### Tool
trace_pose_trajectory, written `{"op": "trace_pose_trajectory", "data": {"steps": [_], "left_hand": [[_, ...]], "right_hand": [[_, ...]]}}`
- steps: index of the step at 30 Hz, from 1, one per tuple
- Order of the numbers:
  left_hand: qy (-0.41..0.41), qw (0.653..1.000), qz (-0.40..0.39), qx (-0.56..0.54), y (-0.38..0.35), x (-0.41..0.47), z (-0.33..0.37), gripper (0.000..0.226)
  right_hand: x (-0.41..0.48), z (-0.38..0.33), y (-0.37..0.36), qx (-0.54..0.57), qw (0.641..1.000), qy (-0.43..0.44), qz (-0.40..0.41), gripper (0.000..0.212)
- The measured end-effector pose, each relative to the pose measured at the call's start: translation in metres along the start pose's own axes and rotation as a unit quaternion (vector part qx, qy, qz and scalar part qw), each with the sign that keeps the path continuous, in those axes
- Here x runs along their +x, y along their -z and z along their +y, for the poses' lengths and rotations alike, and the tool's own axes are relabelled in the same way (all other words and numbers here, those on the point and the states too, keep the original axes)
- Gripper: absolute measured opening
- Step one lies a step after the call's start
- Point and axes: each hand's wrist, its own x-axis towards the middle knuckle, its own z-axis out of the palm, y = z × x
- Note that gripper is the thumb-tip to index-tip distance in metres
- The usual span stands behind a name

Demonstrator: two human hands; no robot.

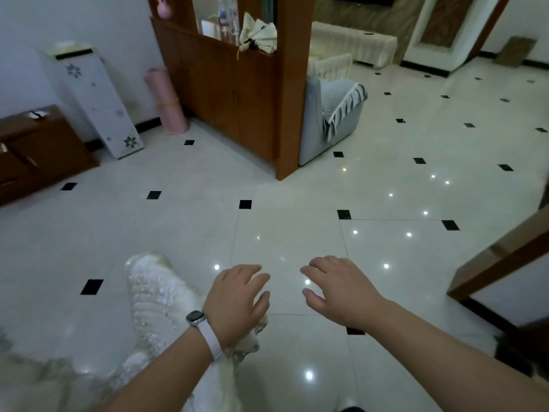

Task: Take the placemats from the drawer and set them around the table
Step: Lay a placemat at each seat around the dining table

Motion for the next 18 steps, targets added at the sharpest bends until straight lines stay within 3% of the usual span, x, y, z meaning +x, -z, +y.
{"op": "trace_pose_trajectory", "data": {"steps": [13,18], "left_hand": [[0.09,0.992,-0.018,0.089,-0.039,0.184,0.032,0.039],[0.131,0.985,0.009,0.111,-0.032,0.22,0.031,0.038]], "right_hand": [[0.142,0.184,0.012,0.036,0.992,0.121,-0.012,0.047],[0.199,0.208,0.028,0.044,0.984,0.174,-0.018,0.05]]}}
